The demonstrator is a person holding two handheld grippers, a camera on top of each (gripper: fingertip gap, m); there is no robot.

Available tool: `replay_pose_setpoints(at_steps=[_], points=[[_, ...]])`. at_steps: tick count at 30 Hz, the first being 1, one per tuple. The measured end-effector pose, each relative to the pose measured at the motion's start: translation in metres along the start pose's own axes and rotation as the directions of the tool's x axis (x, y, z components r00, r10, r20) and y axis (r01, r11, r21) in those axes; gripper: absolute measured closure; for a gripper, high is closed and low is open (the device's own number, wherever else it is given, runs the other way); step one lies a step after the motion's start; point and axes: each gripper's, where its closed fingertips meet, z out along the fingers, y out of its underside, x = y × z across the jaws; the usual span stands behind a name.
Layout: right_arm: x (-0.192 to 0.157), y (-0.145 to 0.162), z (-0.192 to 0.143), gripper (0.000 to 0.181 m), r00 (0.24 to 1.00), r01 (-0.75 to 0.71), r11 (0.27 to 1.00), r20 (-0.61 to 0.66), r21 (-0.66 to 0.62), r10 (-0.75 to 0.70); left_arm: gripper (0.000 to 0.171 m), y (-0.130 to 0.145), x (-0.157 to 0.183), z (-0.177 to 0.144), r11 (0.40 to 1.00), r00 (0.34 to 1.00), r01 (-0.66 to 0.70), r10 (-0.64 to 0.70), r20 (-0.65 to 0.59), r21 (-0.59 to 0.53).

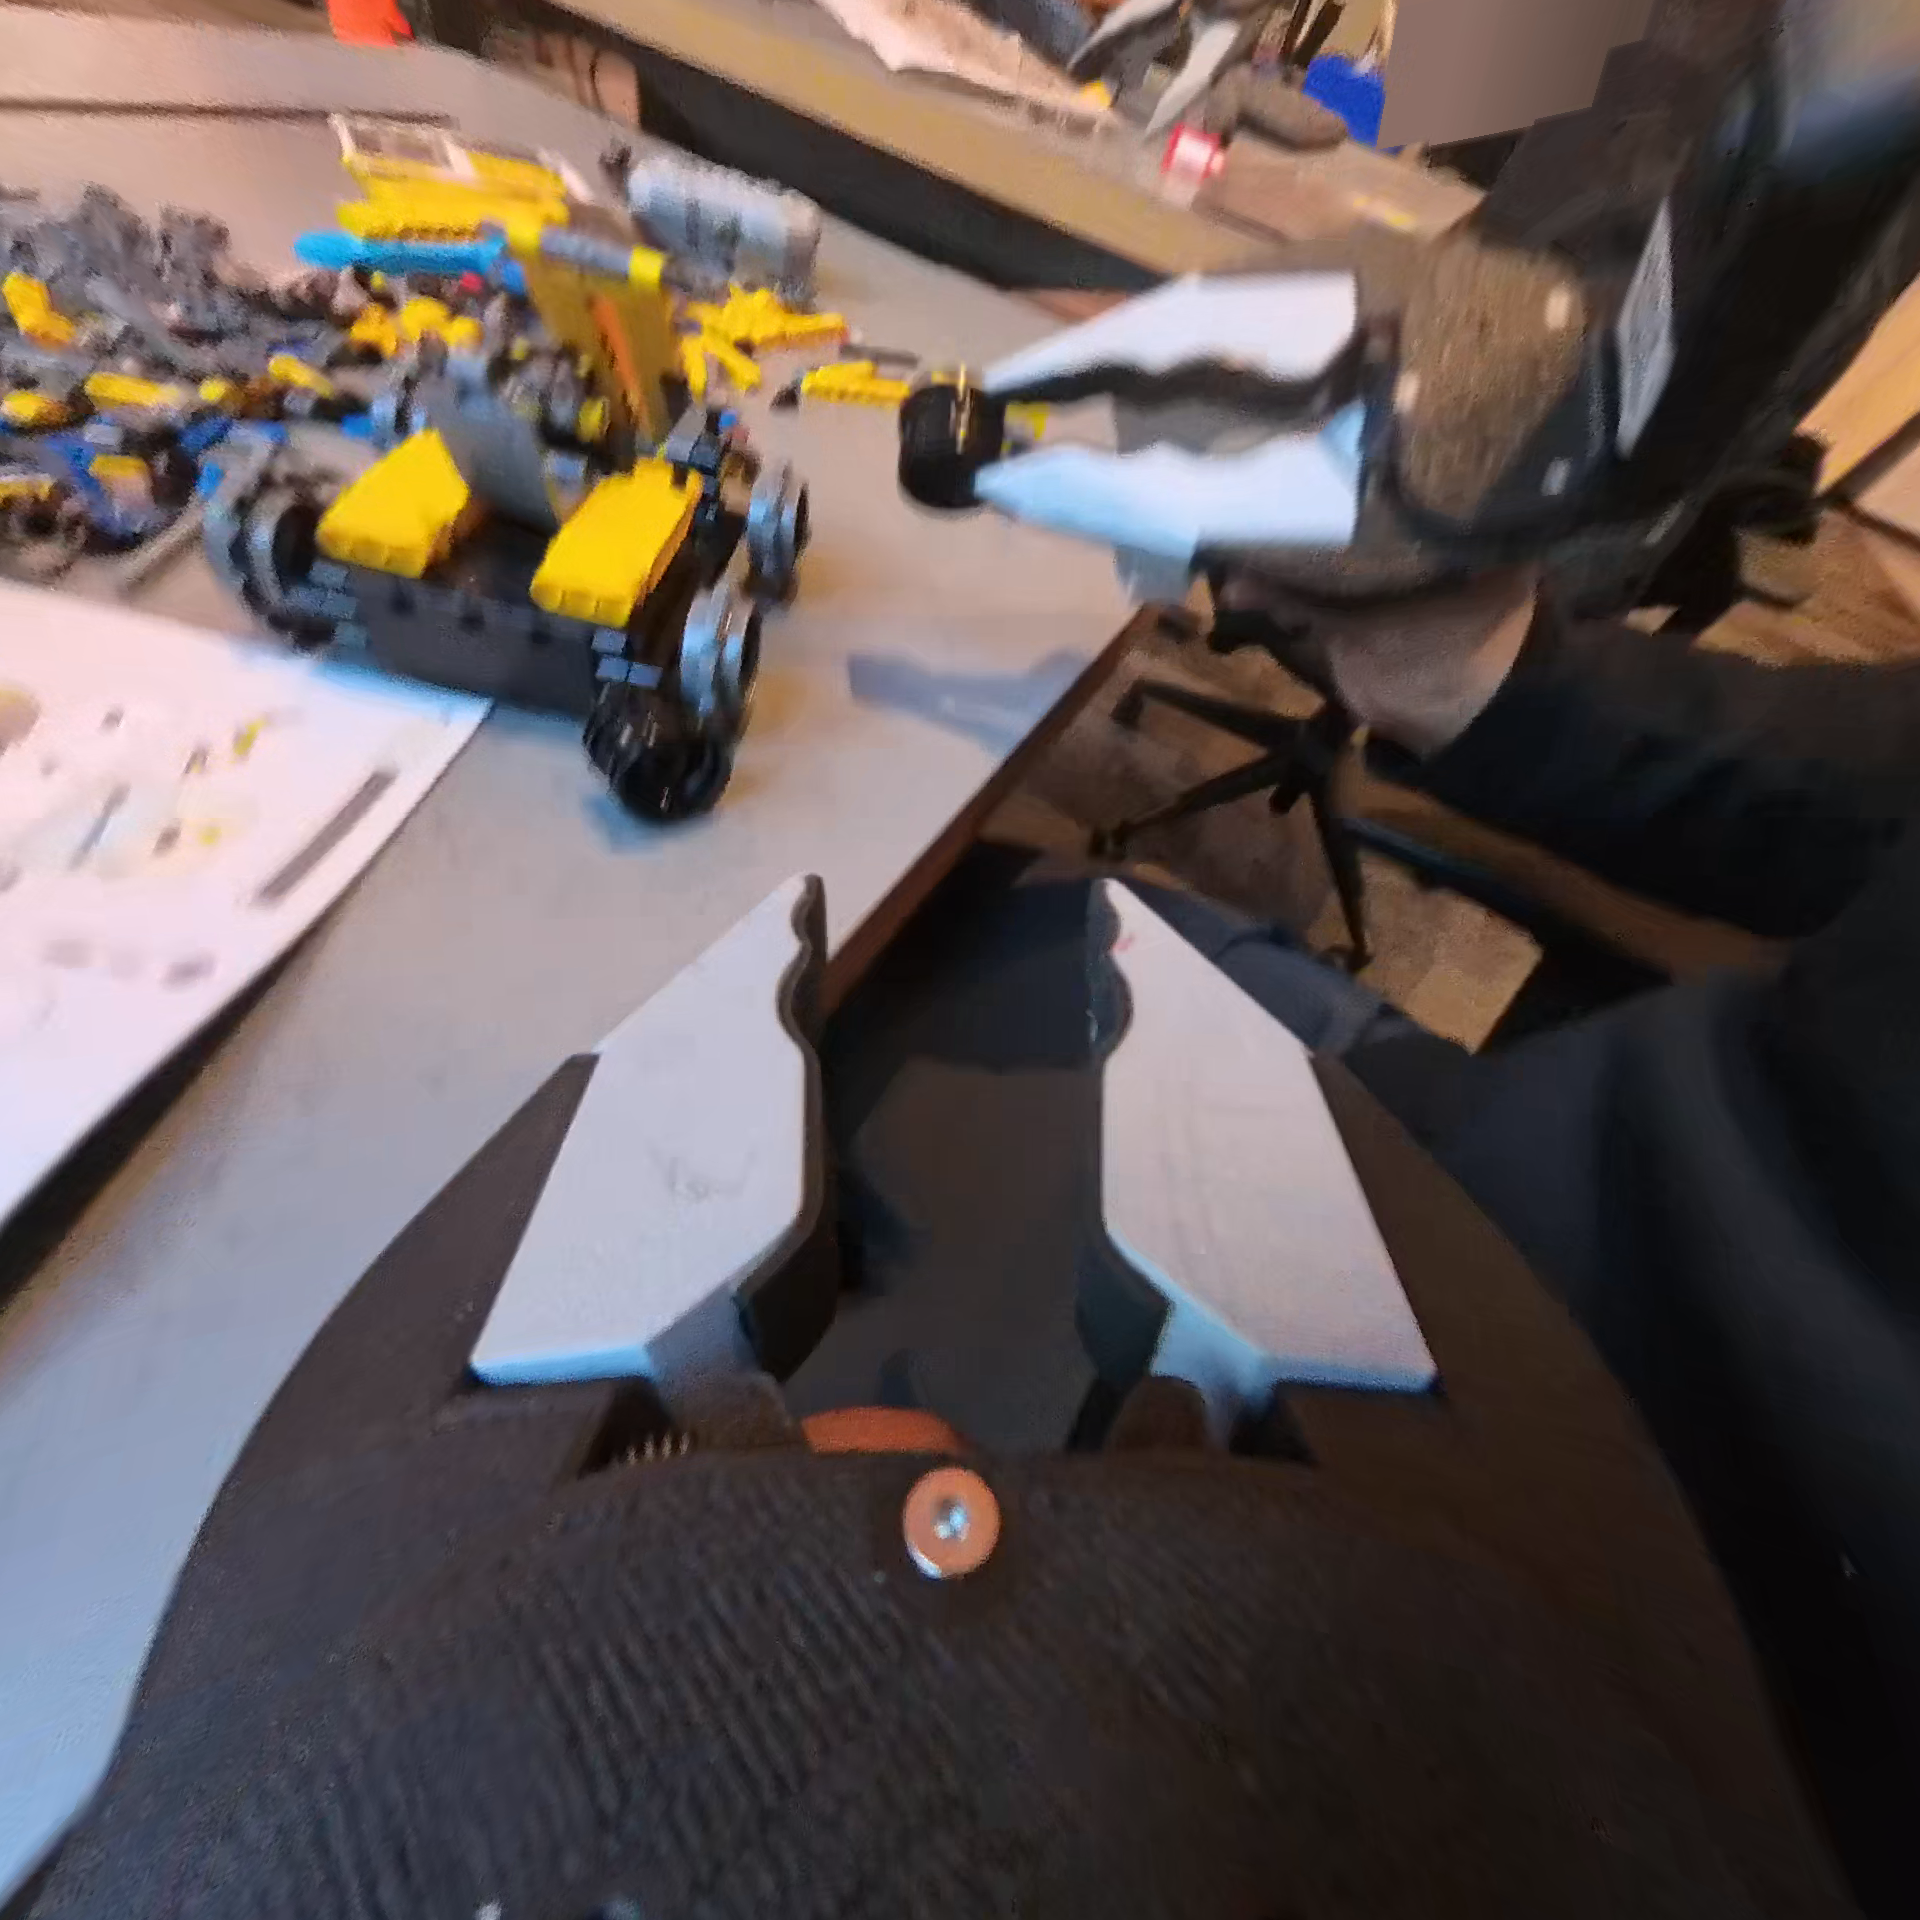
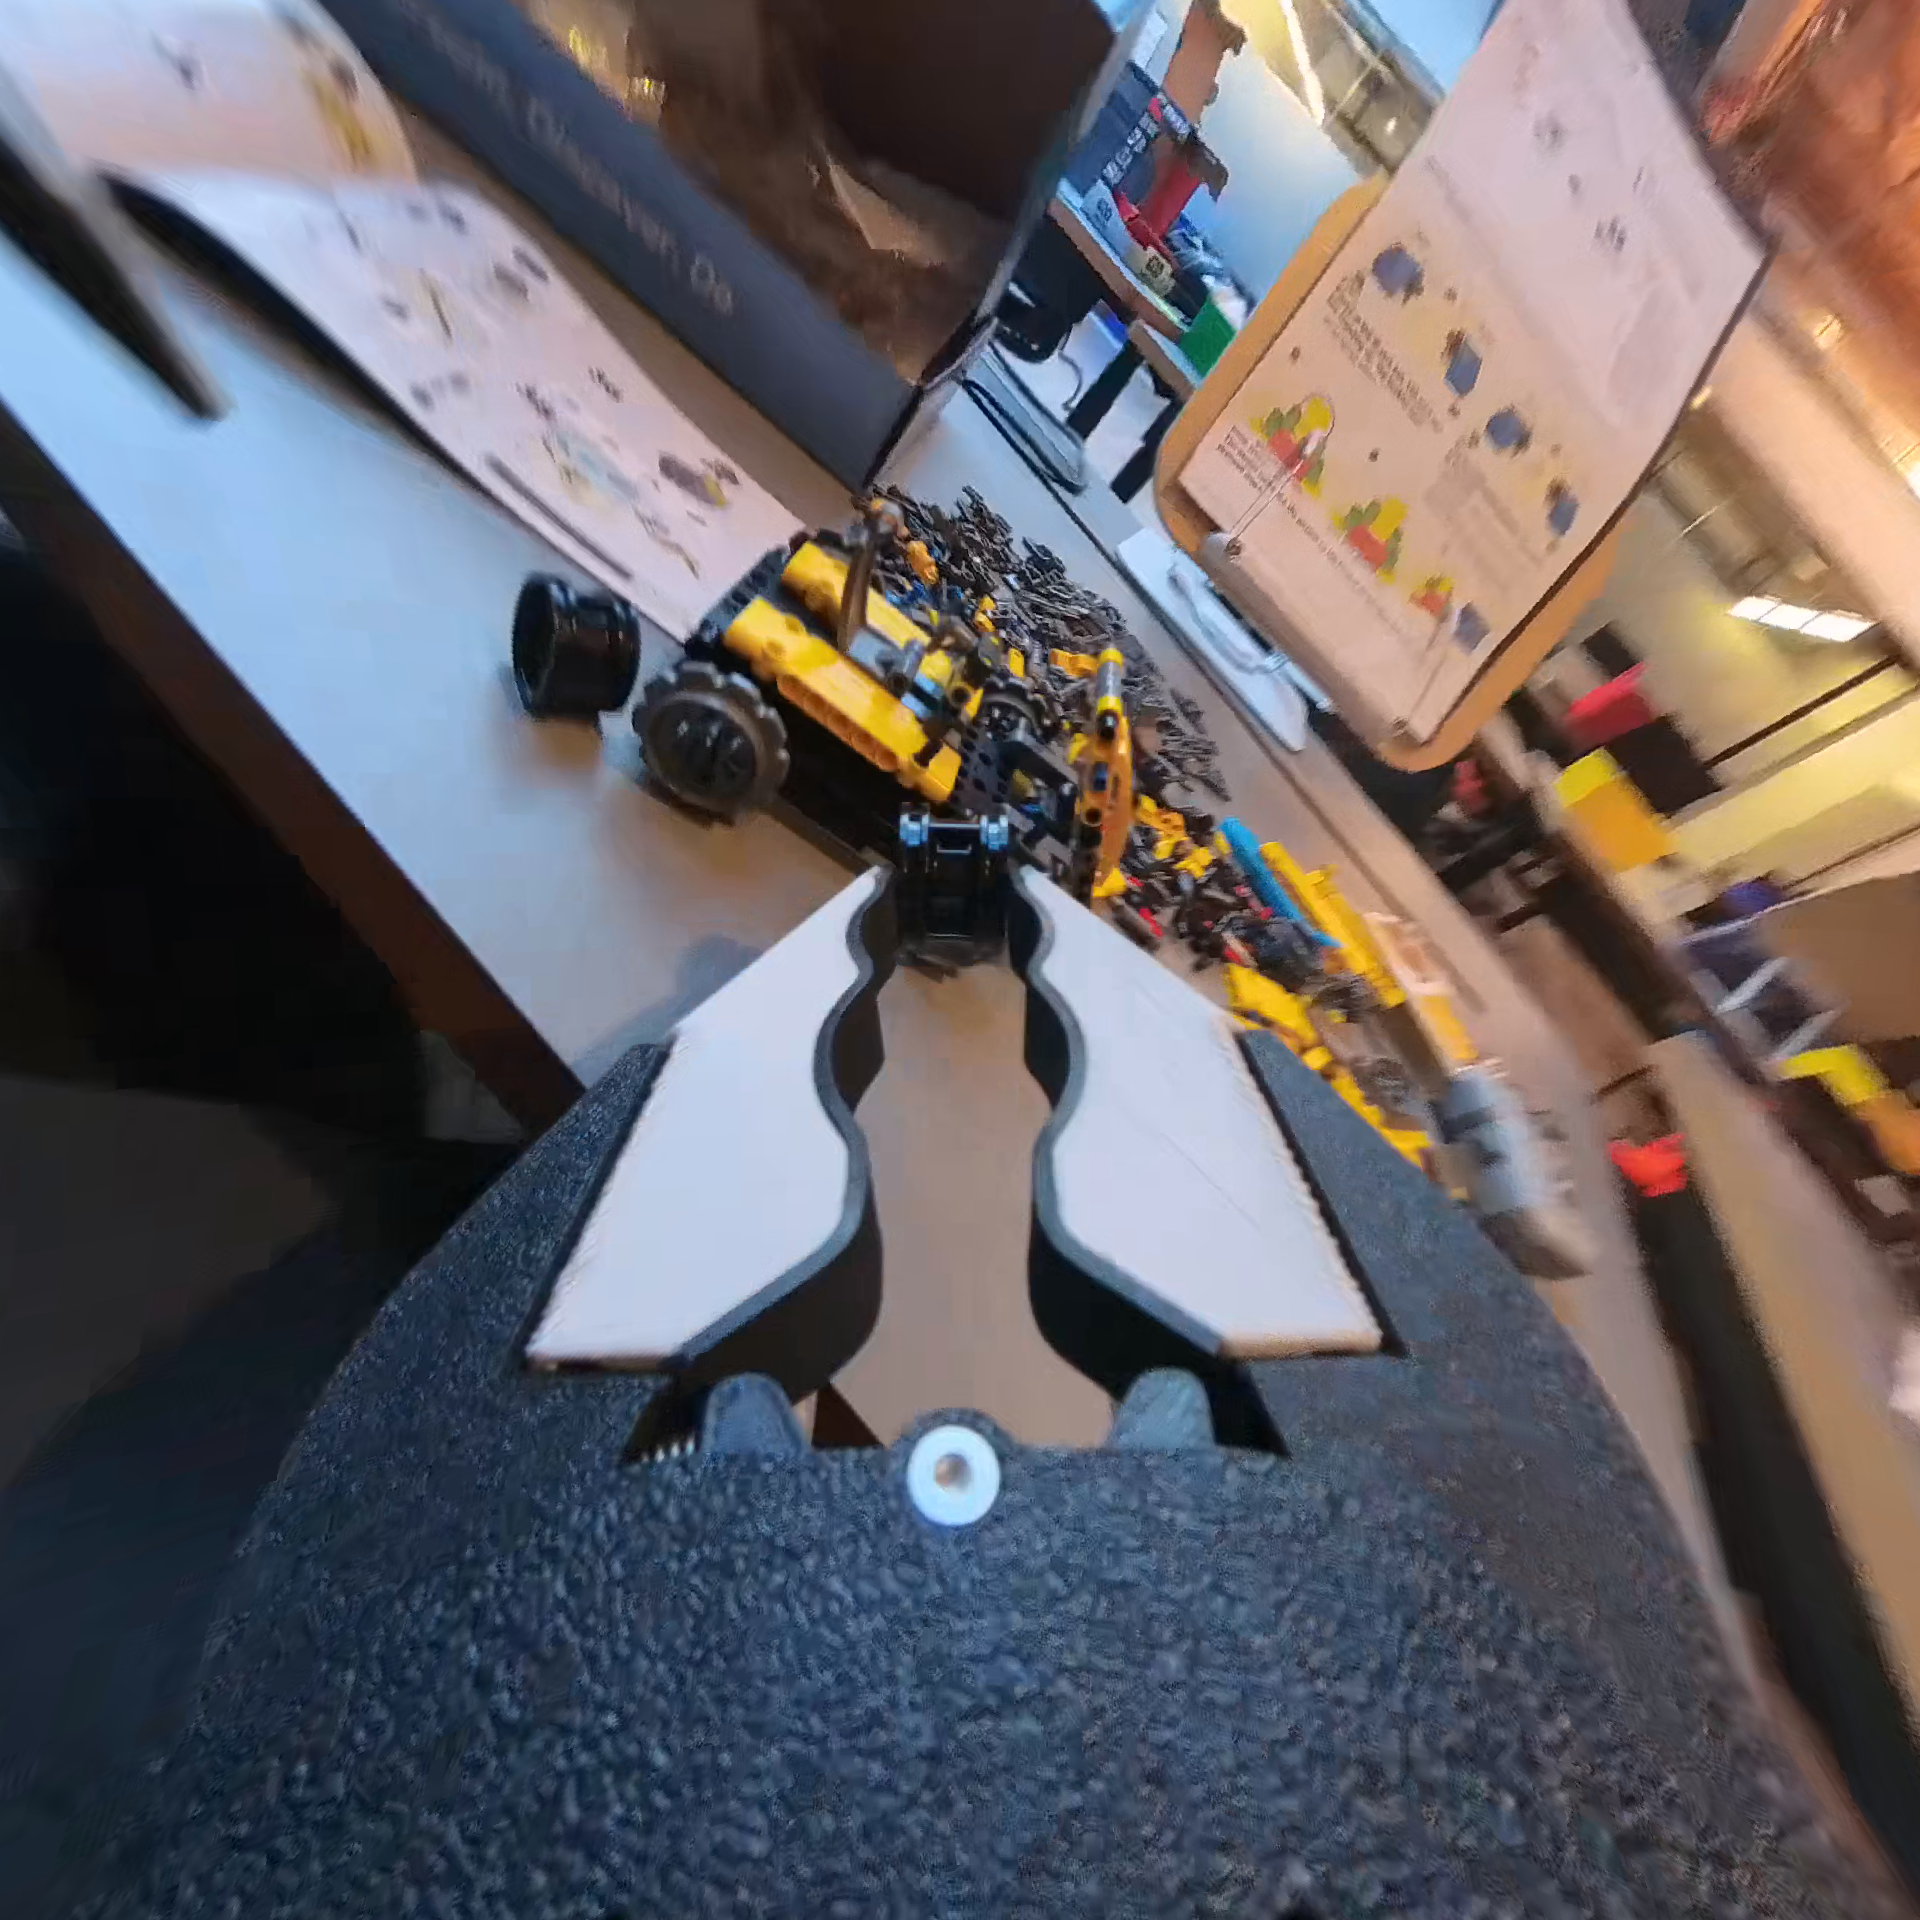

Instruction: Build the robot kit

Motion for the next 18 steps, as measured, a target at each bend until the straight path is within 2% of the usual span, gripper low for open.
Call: replay_pose_setpoints(at_steps=[3, 7, 12, 18], points=[[0.004, 0.002, -0.010, 0.161, 0.988, 0.143, 0.990, -0.056, 0.014, -0.142, 0.123, -0.042, 0.011, 0.039, 1.000, 0.998, 0.020, -0.019, -0.055, 0.012], [0.018, 0.005, -0.028, 0.161, 0.979, 0.181, 0.982, -0.107, 0.061, -0.174, 0.118, -0.073, 0.026, 0.097, 0.999, 0.993, 0.003, -0.007, -0.117, -0.034], [0.023, 0.012, -0.044, 0.161, 0.985, 0.148, 0.981, -0.104, 0.127, -0.135, 0.112, -0.069, 0.052, 0.151, 0.989, 0.975, 0.027, -0.059, -0.212, -0.147], [0.027, 0.017, -0.058, 0.161, 0.989, 0.149, 0.973, -0.051, 0.178, -0.142, 0.139, -0.067, 0.063, 0.181, 0.982, 0.966, 0.049, -0.093, -0.240, -0.185]])
